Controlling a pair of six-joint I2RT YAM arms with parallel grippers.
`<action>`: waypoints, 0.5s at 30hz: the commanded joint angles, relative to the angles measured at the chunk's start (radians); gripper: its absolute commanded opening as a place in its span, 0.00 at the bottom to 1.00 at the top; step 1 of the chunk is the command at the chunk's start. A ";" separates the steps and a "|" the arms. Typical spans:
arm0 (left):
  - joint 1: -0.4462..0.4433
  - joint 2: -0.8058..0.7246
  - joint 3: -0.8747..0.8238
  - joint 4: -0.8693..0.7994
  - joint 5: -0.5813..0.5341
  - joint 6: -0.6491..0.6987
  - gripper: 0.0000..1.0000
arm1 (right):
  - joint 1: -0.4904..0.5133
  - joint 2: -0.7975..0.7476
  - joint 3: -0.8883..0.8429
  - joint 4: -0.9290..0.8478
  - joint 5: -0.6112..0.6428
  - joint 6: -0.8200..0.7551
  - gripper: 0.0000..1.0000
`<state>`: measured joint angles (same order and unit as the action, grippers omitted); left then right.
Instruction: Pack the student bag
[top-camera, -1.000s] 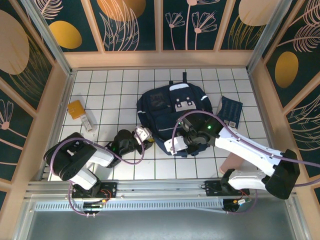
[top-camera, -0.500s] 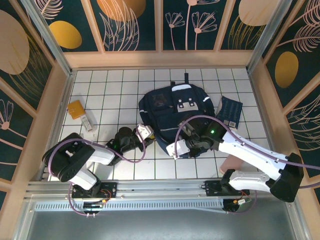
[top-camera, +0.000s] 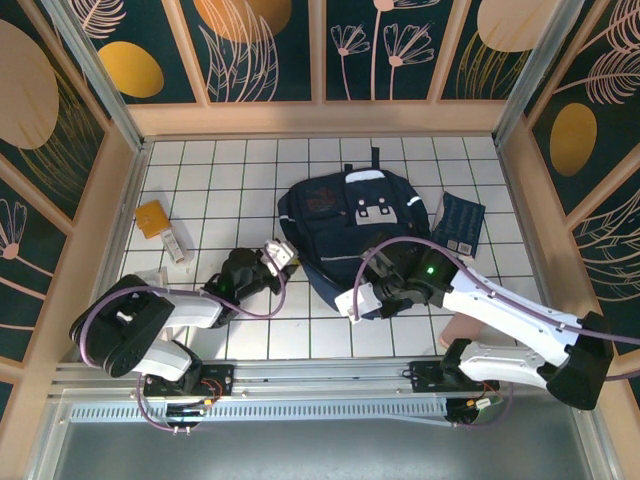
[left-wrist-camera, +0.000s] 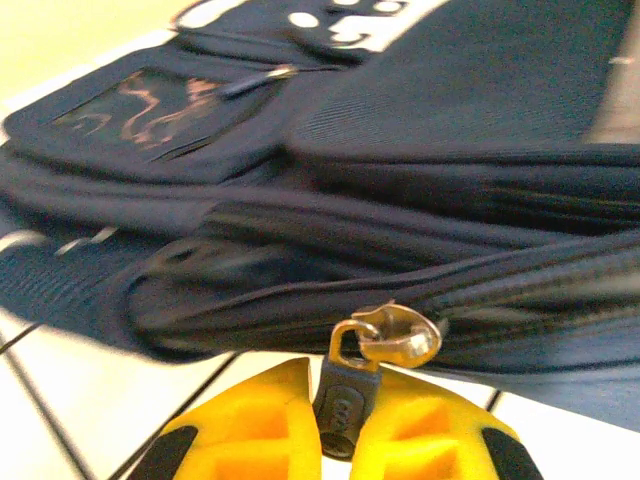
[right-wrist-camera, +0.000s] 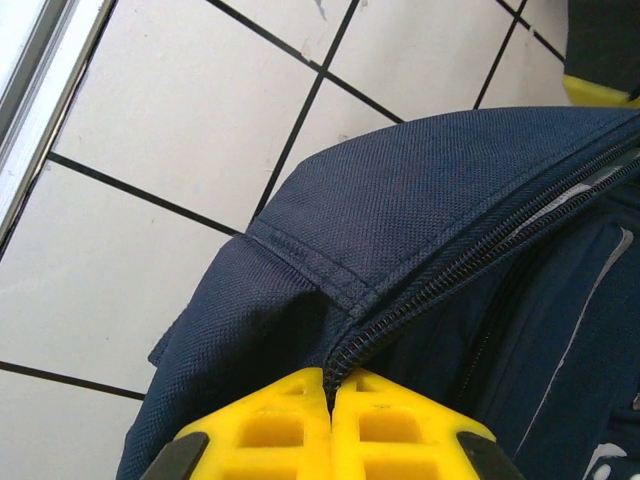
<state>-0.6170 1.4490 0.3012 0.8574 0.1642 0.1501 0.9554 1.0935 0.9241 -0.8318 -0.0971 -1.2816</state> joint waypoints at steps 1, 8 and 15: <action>0.074 -0.005 0.024 0.018 -0.129 -0.114 0.00 | -0.004 -0.035 -0.022 -0.061 -0.001 -0.027 0.00; 0.208 0.175 0.185 -0.071 -0.163 -0.386 0.00 | -0.006 -0.054 -0.024 -0.061 -0.002 -0.025 0.00; 0.209 0.107 0.144 0.048 0.083 -0.323 0.27 | -0.009 -0.056 -0.019 0.081 -0.068 0.121 0.02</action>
<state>-0.4492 1.6207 0.4606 0.8116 0.2134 -0.1383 0.9440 1.0676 0.9169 -0.7422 -0.0883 -1.2465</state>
